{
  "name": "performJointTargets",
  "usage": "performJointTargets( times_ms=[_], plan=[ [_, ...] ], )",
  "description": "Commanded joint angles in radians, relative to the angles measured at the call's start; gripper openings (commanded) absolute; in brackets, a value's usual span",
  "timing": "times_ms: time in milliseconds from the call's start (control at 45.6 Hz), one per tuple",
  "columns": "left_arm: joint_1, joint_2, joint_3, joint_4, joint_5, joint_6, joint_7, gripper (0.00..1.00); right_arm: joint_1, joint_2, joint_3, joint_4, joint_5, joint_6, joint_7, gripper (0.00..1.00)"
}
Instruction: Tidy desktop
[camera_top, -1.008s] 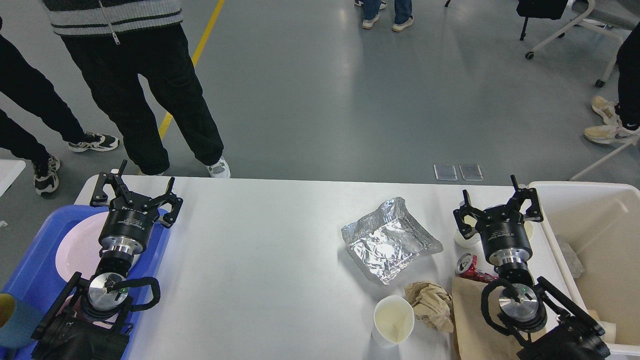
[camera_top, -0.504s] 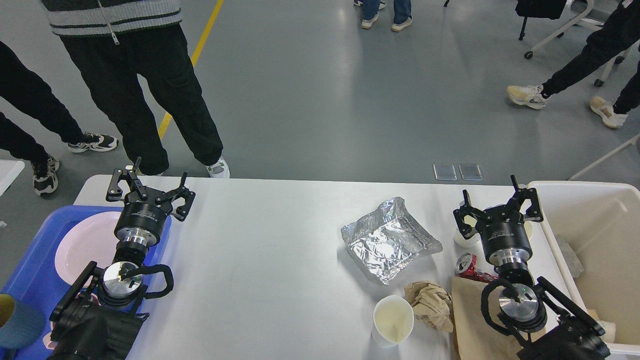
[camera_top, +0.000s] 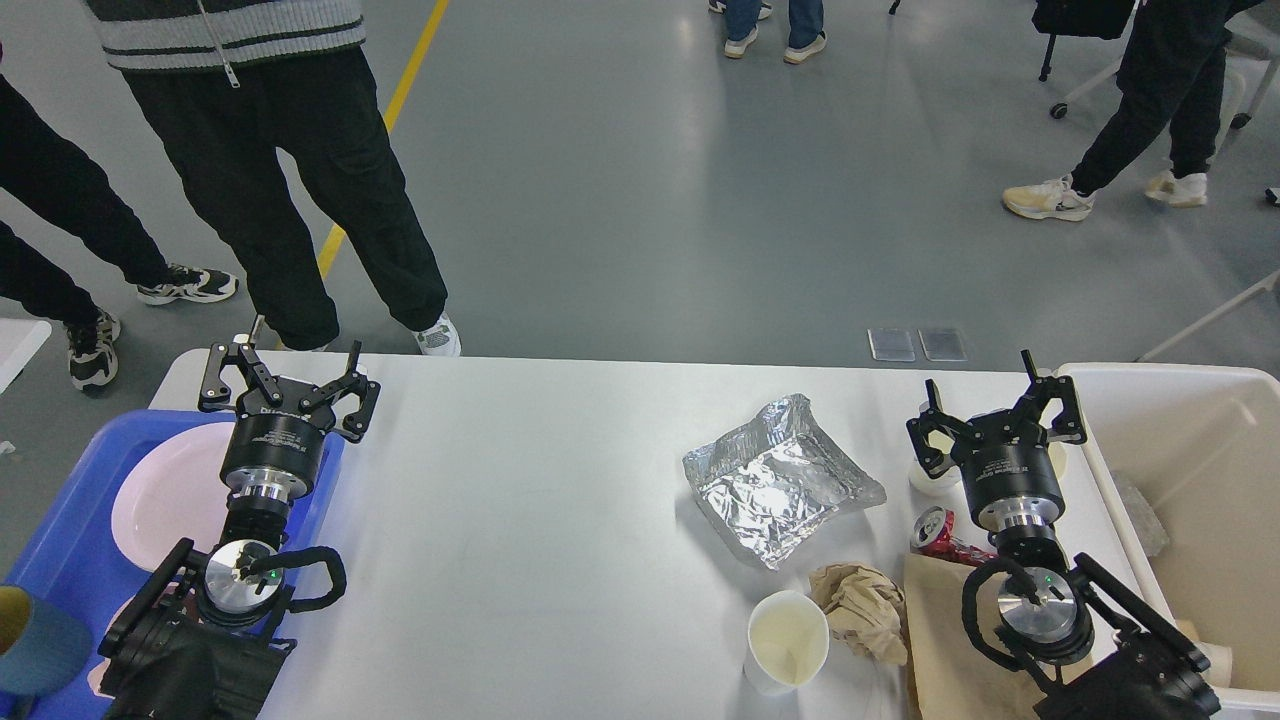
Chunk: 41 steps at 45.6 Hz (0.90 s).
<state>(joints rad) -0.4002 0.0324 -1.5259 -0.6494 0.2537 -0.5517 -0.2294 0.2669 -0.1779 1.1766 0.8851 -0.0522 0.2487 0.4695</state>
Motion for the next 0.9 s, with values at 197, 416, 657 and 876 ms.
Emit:
performJointTargets(
  times_ms=[197, 416, 657, 876],
  plan=[
    [-0.006, 0.003, 0.029, 0.002, -0.022, 0.009, -0.028, 0.96, 0.000, 0.000, 0.000, 0.002, 0.000, 0.000, 0.000, 1.00],
    [-0.005, 0.008, 0.029, 0.001, -0.027, 0.003, -0.019, 0.96, 0.000, 0.000, 0.000, 0.000, 0.000, 0.000, 0.000, 1.00],
    [-0.005, 0.008, 0.030, 0.001, -0.027, 0.003, -0.019, 0.96, 0.000, 0.000, 0.000, 0.002, 0.000, 0.001, 0.000, 1.00],
    [-0.005, 0.008, 0.030, 0.002, -0.027, 0.003, -0.019, 0.96, 0.000, 0.000, 0.000, 0.000, 0.000, 0.000, -0.002, 1.00]
  ],
)
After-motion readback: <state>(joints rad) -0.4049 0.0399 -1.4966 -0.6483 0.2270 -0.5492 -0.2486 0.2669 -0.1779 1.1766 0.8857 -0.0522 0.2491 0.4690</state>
